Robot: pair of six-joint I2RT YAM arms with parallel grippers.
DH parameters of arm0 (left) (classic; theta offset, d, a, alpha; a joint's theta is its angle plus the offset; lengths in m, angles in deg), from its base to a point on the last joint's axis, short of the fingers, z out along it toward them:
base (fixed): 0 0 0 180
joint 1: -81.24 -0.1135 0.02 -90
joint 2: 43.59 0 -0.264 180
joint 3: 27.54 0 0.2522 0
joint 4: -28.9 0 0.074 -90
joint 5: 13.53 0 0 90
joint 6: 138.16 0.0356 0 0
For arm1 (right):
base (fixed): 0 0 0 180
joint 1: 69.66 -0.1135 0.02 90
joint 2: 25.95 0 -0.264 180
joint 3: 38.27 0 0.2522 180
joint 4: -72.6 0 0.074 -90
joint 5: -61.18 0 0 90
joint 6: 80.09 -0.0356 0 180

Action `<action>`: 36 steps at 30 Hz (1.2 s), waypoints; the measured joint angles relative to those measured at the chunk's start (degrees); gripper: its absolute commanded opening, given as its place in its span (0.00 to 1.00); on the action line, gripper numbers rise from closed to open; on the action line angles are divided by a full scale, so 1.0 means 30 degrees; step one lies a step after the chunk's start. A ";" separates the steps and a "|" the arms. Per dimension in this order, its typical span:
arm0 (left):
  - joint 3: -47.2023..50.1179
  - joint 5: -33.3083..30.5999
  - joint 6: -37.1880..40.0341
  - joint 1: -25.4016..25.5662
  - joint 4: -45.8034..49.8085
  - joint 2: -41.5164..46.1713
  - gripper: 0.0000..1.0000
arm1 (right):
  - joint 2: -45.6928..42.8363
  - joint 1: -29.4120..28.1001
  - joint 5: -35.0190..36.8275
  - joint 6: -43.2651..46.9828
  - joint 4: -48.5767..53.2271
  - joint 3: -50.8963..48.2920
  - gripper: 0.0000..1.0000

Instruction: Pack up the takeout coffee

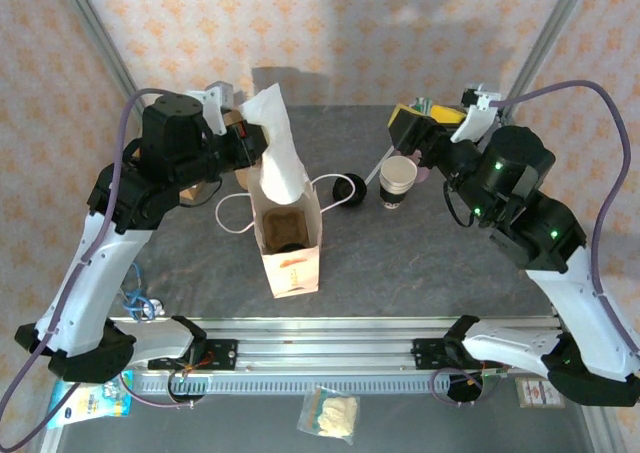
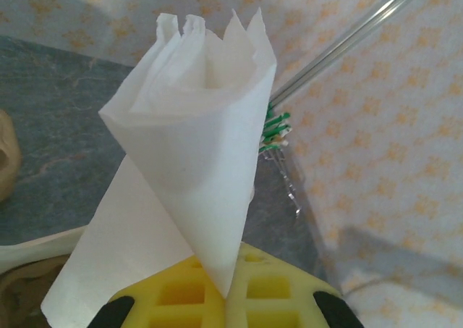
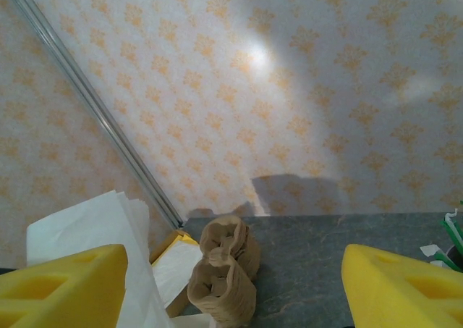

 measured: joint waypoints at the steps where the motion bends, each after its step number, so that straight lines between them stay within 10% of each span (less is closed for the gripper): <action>1: 0.0291 0.0000 0.0386 0.0000 -0.0022 0.0211 0.00 | 0.0000 0.0000 0.0044 -0.0015 -0.0015 -0.0022 0.78; 20: 0.5552 0.0758 0.3694 0.0211 -0.2637 0.2521 0.00 | 0.0146 0.0000 0.0044 -0.0437 -0.0532 -0.0197 0.78; 36: 0.9391 -0.3118 0.6105 0.0211 -0.4546 0.4240 0.00 | 0.0430 0.0000 0.0036 -0.0510 -0.0561 -0.0189 0.79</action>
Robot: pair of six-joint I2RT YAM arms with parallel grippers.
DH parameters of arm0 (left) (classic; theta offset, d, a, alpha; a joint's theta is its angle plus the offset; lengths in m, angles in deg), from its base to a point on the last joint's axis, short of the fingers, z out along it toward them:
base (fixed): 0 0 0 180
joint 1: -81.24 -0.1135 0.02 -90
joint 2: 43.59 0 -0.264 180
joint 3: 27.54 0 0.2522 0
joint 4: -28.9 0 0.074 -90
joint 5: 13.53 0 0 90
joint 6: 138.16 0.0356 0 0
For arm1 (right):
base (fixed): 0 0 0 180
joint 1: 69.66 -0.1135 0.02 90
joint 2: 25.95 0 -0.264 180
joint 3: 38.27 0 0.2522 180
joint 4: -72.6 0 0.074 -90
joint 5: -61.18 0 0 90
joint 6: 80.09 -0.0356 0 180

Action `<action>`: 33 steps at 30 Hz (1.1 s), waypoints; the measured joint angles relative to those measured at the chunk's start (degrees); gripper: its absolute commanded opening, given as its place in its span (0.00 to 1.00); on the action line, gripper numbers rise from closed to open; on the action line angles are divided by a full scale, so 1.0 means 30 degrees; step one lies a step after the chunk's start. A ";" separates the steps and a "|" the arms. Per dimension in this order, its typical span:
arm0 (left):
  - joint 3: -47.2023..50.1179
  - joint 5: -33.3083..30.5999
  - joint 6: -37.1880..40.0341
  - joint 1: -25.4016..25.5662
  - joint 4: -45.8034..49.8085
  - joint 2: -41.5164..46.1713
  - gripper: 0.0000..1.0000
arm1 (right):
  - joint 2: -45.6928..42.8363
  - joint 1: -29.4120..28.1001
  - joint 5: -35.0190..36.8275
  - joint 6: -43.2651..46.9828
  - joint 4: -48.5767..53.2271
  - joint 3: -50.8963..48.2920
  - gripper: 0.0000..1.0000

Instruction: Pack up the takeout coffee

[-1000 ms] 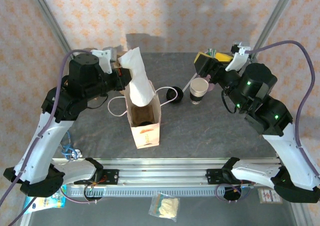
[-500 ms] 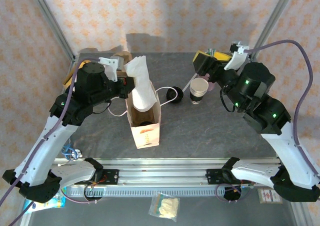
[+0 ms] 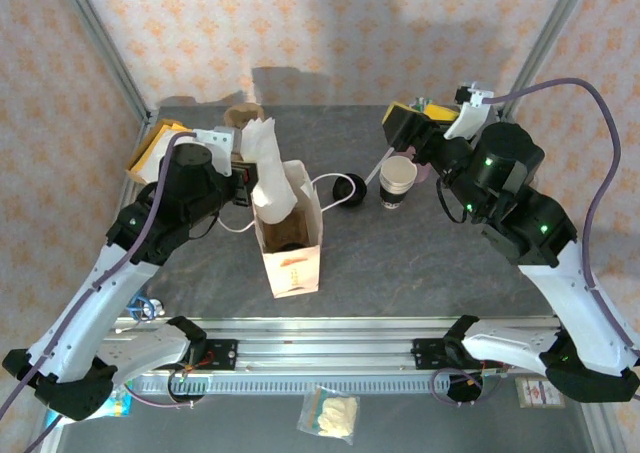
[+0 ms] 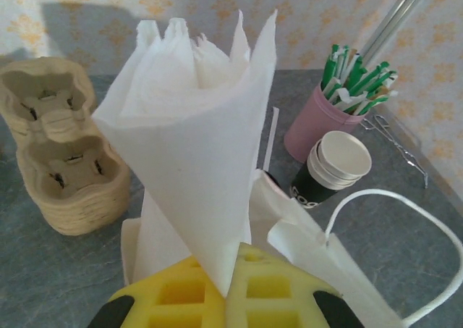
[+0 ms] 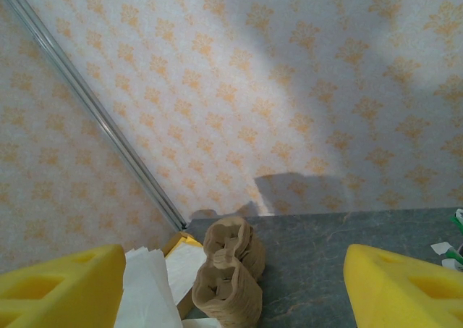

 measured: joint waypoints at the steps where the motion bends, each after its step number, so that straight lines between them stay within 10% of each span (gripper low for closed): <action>1: 0.0350 -0.0117 0.0000 0.0000 -0.0270 0.0117 0.00 | 0.0007 0.0000 0.0000 0.0000 0.0000 0.0000 0.79; 33: 0.5668 0.2055 0.7096 -0.0015 -0.6207 0.3242 0.00 | 0.0903 0.0000 -0.0590 -0.0233 0.0000 0.0481 0.80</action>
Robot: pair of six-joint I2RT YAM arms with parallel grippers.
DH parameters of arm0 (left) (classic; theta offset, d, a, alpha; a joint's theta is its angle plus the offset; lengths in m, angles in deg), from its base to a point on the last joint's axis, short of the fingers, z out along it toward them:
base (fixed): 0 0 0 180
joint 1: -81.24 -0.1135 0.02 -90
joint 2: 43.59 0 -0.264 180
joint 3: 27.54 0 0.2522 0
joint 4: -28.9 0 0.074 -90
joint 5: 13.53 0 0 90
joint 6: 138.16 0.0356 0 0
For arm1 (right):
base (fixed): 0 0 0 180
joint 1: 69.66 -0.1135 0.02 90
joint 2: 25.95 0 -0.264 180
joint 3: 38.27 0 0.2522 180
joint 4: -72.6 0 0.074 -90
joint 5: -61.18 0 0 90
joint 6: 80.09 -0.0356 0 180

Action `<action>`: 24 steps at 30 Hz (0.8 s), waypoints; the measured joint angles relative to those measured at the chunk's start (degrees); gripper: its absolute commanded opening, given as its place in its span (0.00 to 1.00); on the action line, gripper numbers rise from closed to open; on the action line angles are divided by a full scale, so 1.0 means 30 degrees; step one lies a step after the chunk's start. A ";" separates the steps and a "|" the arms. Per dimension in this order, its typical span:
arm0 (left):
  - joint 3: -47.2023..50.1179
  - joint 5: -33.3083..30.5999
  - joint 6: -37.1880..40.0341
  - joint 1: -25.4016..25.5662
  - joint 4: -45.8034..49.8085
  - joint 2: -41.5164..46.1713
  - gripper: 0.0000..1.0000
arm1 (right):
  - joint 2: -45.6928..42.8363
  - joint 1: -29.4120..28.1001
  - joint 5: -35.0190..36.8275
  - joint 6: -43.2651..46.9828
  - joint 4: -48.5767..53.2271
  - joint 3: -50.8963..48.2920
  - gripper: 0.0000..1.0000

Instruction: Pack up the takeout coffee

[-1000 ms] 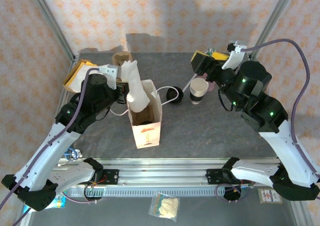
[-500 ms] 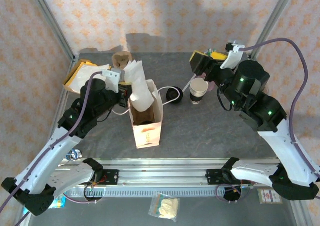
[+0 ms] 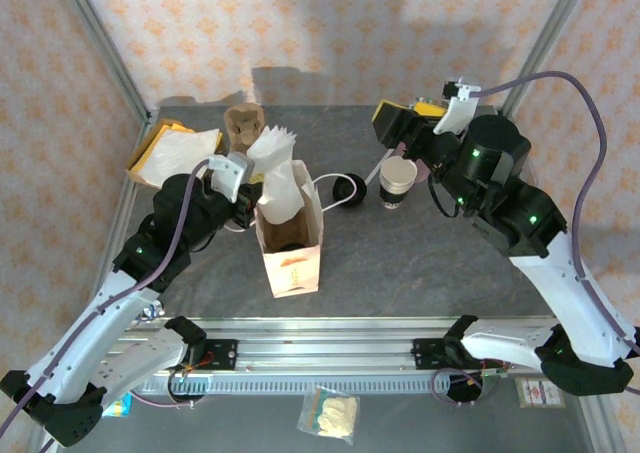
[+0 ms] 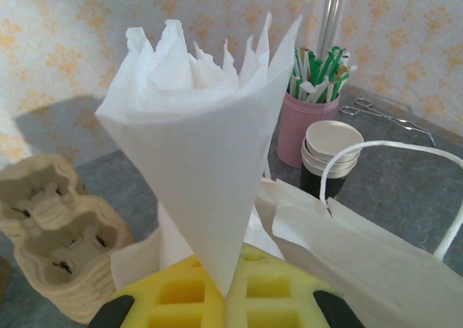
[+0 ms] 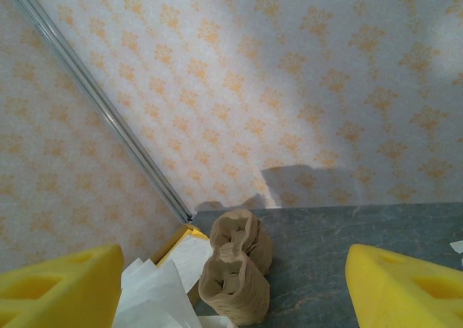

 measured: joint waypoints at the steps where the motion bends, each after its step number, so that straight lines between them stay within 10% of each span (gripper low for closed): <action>1: 0.0022 -0.0073 0.0168 0.0000 -0.0189 0.0000 0.00 | 0.0007 0.0000 -0.0044 -0.0051 0.0007 0.0007 0.80; 24: 0.3577 0.1552 0.4473 -0.0794 -0.3410 0.0962 0.00 | 0.0787 0.0000 -0.0393 -0.0124 0.0000 0.0335 0.82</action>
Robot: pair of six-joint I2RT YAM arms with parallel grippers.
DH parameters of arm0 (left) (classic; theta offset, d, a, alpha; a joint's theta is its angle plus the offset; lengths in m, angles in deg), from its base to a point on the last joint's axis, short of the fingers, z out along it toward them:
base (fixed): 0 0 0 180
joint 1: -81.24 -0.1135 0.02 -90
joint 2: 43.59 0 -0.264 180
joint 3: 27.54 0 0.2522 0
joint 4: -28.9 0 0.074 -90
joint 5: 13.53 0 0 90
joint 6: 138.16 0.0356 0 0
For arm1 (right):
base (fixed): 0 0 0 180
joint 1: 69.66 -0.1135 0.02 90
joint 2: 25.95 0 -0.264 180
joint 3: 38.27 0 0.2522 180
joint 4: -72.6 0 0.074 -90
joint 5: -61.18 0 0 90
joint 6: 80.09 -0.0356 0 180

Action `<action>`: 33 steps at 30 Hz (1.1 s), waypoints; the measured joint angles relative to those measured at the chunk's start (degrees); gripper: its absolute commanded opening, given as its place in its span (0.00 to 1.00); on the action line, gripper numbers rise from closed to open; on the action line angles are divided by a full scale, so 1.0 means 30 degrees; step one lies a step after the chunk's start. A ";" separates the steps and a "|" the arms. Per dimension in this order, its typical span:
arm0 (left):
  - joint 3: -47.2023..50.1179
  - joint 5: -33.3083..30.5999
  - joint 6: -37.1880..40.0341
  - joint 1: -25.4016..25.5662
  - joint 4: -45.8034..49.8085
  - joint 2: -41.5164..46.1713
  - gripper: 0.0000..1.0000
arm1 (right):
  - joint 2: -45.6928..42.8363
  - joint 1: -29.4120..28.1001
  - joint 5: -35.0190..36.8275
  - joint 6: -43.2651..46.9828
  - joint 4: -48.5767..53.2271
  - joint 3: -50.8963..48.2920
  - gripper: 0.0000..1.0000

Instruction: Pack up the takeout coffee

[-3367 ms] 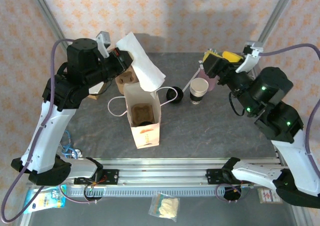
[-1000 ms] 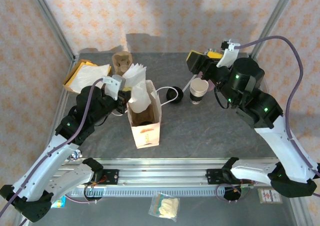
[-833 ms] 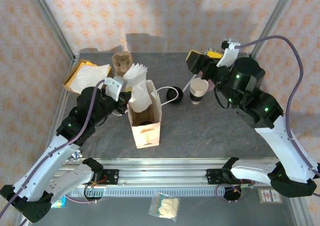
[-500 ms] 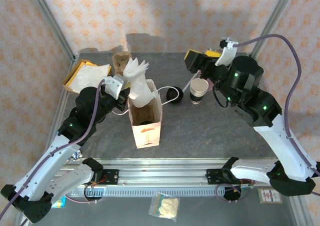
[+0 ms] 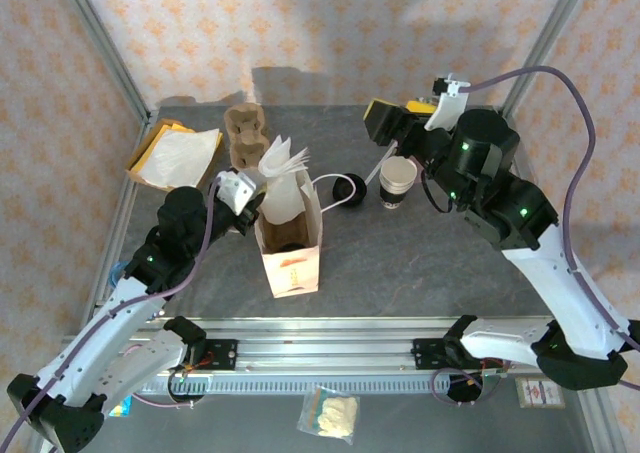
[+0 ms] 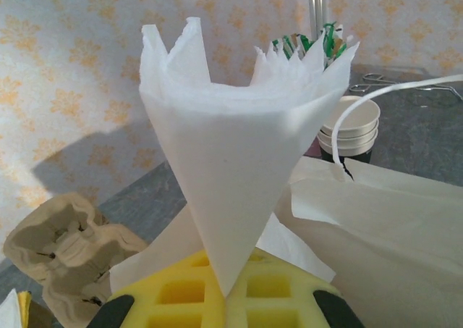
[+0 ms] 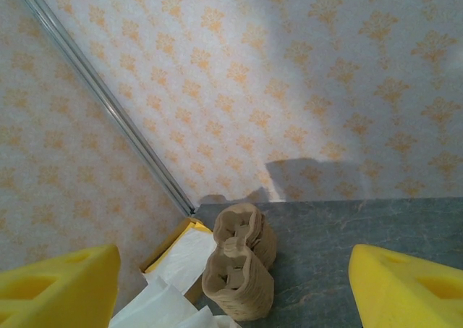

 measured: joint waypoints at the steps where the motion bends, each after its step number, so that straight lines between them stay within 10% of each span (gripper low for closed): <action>1: 0.0117 0.0109 0.0000 -0.0087 -0.0036 0.0000 0.00 | 0.0058 0.0000 -0.0015 0.0000 0.0000 0.0000 0.82; 4: 0.0306 0.0175 -0.0022 -0.0313 -0.0051 -0.0109 0.04 | 0.0255 0.0000 -0.0029 -0.0007 0.0000 0.0000 0.82; 16: 0.0291 -0.0131 -0.0583 -0.0714 -0.0386 -0.0182 0.84 | 0.0386 0.0000 -0.0160 -0.0015 0.0000 0.0066 0.82; 25: -0.1982 -0.1996 -0.2149 -0.0714 -0.0182 0.0539 0.99 | 0.0379 0.0000 -0.0299 -0.0488 0.0022 0.0845 0.83; 33: -0.9012 -1.1846 -0.6535 -0.0787 0.2419 0.0124 1.00 | -0.0590 0.1596 0.2521 -0.2441 0.1443 -0.0474 0.91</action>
